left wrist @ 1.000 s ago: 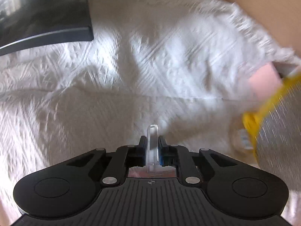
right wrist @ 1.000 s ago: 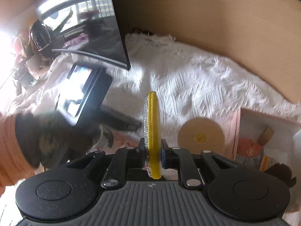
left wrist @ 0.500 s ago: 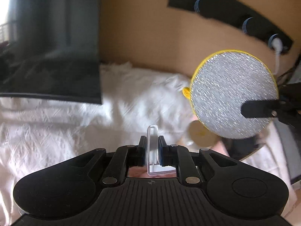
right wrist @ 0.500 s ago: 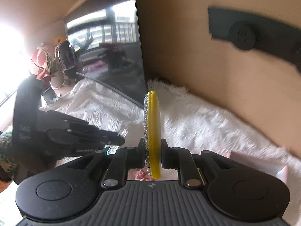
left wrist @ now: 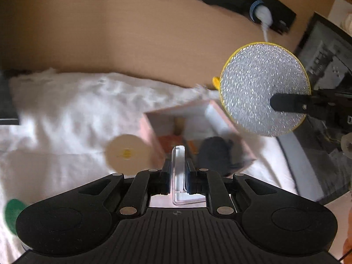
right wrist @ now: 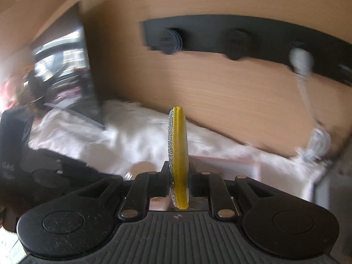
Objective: Organize soft objects
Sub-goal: 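Carry the glitter pad with the right tool into the pink box, release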
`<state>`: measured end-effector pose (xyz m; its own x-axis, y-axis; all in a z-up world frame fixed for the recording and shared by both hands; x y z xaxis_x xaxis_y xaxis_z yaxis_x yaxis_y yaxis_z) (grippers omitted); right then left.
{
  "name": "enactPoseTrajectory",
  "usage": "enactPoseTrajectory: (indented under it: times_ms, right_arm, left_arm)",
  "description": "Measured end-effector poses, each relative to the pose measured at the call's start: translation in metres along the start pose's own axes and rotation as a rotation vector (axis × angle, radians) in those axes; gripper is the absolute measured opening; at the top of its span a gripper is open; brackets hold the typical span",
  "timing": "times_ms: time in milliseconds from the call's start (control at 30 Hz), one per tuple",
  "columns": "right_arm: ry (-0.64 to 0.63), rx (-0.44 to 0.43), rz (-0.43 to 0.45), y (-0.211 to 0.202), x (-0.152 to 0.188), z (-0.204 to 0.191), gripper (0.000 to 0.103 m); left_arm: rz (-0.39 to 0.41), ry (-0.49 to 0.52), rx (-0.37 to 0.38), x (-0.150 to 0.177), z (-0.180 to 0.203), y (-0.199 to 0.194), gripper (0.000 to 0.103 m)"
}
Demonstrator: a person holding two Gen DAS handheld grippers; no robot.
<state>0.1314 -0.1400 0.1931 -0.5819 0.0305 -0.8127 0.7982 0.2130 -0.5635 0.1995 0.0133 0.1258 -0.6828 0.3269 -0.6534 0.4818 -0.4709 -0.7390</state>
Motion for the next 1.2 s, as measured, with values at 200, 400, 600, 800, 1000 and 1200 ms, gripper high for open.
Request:
enactPoseTrajectory:
  times_ms: [200, 400, 600, 800, 1000, 1200]
  right_arm:
    - [0.03, 0.142, 0.072, -0.007, 0.012, 0.043, 0.015]
    - [0.088, 0.174, 0.141, -0.003, 0.016, 0.068, 0.015]
    - [0.131, 0.188, 0.157, 0.011, 0.021, 0.083, 0.015]
    - [0.16, 0.189, 0.142, 0.025, 0.027, 0.093, 0.015]
    - [0.259, 0.099, 0.097, 0.05, 0.039, 0.103, 0.015]
    - [0.4, -0.117, -0.031, 0.108, 0.056, 0.09, 0.015]
  left_arm:
    - [-0.007, -0.017, 0.022, -0.006, 0.03, 0.027, 0.015]
    - [0.002, -0.027, -0.01, -0.026, 0.037, 0.068, 0.015]
    - [-0.012, -0.092, 0.085, -0.041, 0.037, 0.115, 0.017]
    - [0.073, -0.053, -0.013, -0.044, 0.025, 0.114, 0.019]
    - [0.214, -0.162, -0.009, -0.049, 0.004, 0.061, 0.019]
    - [0.243, -0.189, 0.034, -0.017, -0.001, 0.021, 0.019]
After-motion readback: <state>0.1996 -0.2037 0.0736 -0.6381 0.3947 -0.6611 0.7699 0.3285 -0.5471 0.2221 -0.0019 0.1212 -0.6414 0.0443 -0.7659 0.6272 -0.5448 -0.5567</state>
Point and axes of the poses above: each gripper's, at about its wrist camera, not at the fingertips, and y roughly the way its jaws point, z to its right, x to its underside, the point moved 6 cm from there along y, roughly the way its jaws point, and after that the axes turned 5 degrees about -x, right-handed, at the moved point
